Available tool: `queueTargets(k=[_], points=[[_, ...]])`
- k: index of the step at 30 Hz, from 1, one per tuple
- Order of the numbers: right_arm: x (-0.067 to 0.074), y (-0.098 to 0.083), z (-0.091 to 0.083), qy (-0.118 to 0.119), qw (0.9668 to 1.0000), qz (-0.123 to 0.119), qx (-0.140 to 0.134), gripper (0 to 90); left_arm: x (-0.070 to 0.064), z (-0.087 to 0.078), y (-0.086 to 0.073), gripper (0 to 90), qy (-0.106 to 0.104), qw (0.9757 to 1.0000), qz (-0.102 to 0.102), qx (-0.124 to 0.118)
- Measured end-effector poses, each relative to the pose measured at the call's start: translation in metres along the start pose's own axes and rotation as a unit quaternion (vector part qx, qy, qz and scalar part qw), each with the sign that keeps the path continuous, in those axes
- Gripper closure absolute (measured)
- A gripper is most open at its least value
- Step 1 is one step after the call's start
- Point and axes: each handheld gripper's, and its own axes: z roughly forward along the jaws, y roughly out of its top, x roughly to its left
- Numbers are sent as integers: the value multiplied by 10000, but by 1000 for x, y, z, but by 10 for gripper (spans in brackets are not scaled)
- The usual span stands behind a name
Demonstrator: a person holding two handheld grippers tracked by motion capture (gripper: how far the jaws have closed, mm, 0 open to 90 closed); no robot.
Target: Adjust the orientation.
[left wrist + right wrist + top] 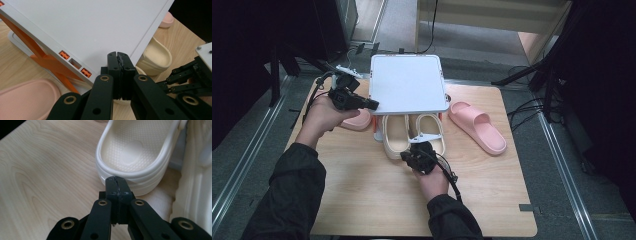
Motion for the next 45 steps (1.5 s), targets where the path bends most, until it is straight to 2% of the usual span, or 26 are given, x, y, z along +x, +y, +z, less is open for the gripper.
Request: queueTargets(k=[2, 3, 4, 5, 6, 8, 10, 20, 22, 26, 33, 36, 40, 45], points=[[2, 4, 5, -117, 9998, -147, 28, 900, 0, 0, 0, 895, -4, 10000, -18, 2], [2, 7, 6, -65, 9999, -137, -1, 900, 0, 0, 0, 895, -15, 10000, -24, 14], [3, 9, 9, -148, 9998, -128, 16, 900, 0, 0, 0, 895, -20, 10000, -27, 16], [3, 11, 11, -126, 9998, -175, 15, 900, 1, 0, 0, 895, -18, 10000, -16, 21], [2, 13, 13, -180, 9997, -159, -3, 900, 1, 0, 0, 895, -19, 10000, -14, 19], [2, 16, 16, -127, 9999, -70, -22, 900, 1, 0, 0, 895, -30, 10000, -25, 17], [1, 20, 20, -266, 9996, -106, -32, 900, 1, 0, 0, 895, -38, 10000, -35, 18], [-11, 40, 39, -473, 9988, 28, -140, 900, 2, 0, 0, 895, -40, 10000, -32, 12], [-13, 44, 42, -535, 9985, -38, -103, 900, 2, 0, 0, 895, -44, 10000, -39, 10], [-15, 46, 43, -464, 9989, 14, -50, 900, 2, -1, 0, 895, -58, 10000, -44, 13], [-12, 41, 25, -228, 9996, 83, -127, 900, 2, -1, 0, 895, -45, 10000, -42, 12], [-10, 35, 11, -142, 9997, 9, -188, 900, 2, 0, 0, 895, -27, 10000, -69, 22], [-11, 24, -7, -40, 9998, 46, -204, 900, 2, 0, 0, 896, -20, 10000, -77, 23], [-14, 8, -26, -26, 9999, 37, -129, 900, 2, 0, 0, 896, -36, 9999, -103, 16]])
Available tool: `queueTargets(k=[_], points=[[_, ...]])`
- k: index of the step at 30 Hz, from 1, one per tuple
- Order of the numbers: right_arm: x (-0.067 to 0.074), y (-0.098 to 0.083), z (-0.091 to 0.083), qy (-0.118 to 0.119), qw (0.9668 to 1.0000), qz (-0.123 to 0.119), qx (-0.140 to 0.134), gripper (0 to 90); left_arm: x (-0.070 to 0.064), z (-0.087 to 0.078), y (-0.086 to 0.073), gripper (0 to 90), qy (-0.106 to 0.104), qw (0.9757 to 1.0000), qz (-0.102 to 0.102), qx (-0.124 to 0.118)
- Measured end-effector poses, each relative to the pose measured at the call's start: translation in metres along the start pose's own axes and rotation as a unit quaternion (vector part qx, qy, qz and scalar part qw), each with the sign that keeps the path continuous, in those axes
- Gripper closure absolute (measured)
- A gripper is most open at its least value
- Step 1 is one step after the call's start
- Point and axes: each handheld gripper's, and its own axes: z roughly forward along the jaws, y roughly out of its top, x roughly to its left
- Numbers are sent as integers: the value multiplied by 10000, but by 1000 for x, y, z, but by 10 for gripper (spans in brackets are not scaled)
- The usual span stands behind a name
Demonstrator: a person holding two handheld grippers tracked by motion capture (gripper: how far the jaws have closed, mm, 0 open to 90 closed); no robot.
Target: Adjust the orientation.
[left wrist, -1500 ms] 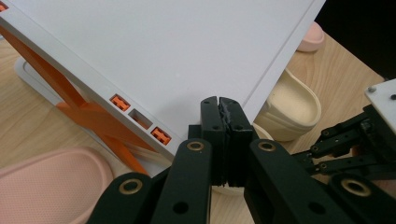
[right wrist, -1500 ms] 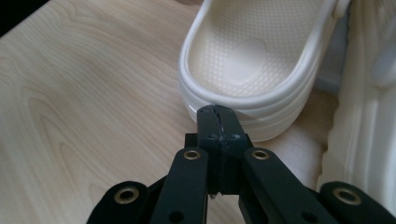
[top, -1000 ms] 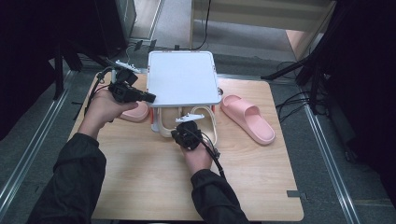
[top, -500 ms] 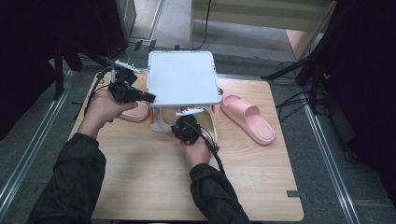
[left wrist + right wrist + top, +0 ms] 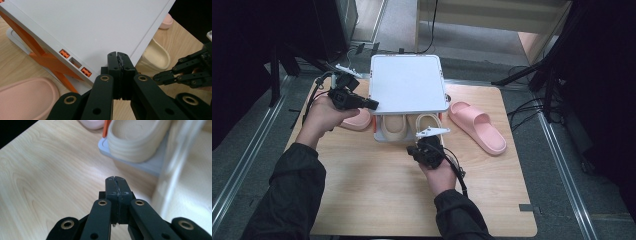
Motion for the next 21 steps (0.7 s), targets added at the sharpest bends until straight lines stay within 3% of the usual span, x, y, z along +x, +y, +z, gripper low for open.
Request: queueTargets(k=[12, 21], points=[[-18, -29, -39, -1, 10000, 55, 37, 900, 1, 0, 0, 895, -26, 10000, -11, -6], [-31, -48, -49, -75, 9997, 86, 211, 900, 1, 0, 0, 895, -43, 10000, -29, -4]])
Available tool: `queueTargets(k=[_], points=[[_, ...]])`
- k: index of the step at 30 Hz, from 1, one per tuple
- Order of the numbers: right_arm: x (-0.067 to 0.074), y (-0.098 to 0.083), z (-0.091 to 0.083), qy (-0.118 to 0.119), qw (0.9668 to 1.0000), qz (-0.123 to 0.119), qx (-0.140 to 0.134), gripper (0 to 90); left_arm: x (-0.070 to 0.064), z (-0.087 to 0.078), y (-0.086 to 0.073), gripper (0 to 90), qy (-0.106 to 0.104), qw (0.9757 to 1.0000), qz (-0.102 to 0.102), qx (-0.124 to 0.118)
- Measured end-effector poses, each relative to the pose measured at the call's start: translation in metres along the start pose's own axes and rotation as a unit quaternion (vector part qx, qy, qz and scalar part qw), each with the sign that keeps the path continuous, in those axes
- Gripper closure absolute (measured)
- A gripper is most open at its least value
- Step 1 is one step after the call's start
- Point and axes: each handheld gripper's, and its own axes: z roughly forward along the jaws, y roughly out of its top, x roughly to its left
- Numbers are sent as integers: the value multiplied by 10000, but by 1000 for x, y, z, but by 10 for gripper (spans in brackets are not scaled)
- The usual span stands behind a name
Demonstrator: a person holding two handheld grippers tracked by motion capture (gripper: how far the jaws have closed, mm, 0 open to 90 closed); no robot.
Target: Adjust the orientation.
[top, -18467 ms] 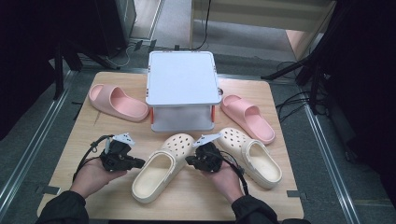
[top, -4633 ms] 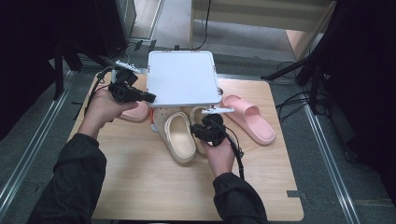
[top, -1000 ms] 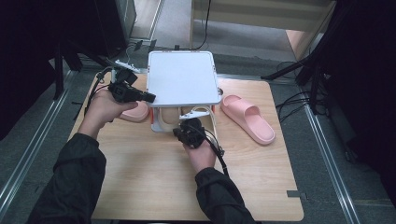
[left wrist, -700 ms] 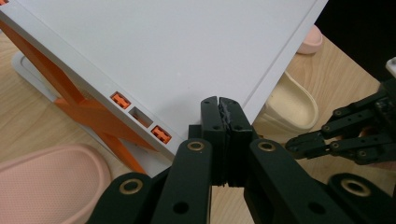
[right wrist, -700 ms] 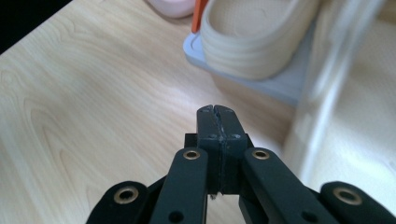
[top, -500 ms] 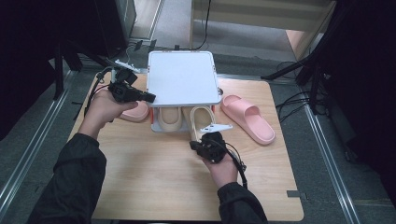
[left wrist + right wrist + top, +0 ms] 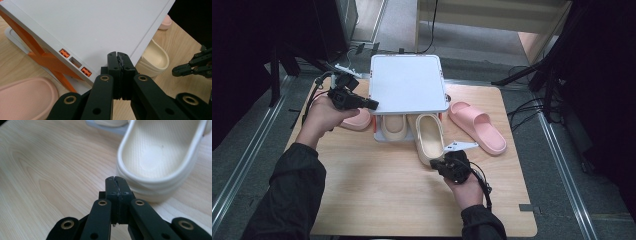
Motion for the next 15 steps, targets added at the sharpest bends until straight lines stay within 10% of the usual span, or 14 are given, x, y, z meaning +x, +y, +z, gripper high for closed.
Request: queueTargets(k=[15], points=[[-15, 3, 16, -124, 9998, 156, 44, 900, 0, 0, 0, 895, 10, 10000, 29, -4]])
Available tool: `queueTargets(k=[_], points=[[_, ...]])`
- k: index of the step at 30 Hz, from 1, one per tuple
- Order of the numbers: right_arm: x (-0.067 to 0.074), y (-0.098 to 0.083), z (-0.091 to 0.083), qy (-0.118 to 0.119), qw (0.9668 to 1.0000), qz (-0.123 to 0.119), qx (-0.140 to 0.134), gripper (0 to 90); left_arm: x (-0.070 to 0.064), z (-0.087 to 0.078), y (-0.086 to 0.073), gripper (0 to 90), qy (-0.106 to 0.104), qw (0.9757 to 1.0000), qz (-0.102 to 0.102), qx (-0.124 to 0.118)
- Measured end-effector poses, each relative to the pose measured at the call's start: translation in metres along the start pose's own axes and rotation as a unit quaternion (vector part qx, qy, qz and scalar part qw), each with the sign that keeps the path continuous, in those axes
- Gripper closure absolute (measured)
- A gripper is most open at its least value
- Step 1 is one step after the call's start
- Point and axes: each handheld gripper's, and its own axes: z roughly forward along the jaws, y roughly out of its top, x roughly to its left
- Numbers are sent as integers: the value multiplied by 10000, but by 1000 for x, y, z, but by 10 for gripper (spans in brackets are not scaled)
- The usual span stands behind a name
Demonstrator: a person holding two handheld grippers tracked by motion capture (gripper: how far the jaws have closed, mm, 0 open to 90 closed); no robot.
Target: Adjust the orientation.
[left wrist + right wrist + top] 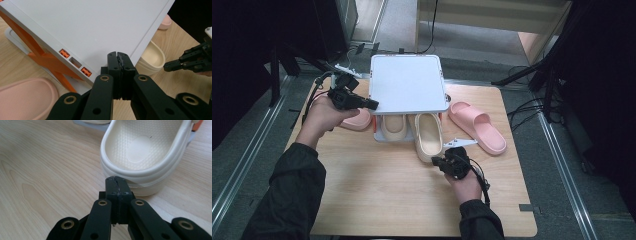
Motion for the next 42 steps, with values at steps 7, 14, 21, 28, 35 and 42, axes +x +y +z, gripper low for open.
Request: queueTargets(k=[7, 14, 21, 28, 35, 42], points=[[-1, 15, 12, -69, 10000, -26, -55, 900, 0, 0, 0, 895, -2, 10000, 9, -2], [-6, 36, 29, -171, 9997, -4, -157, 900, 0, 0, 0, 894, -3, 10000, 12, 0], [-10, 48, 42, -214, 9993, 140, -282, 900, 1, 0, 0, 893, -29, 10000, 7, -8], [-9, 53, 51, -263, 9988, 186, -370, 886, 1, 0, 0, 883, -46, 10000, -33, -26], [-9, 49, 45, -181, 9989, 265, -328, 886, 0, 0, 0, 839, -45, 10000, -43, -33], [-3, 32, 20, 55, 9995, 114, -304, 818, -5, -4, -2, 693, -4, 9999, -143, -79]])
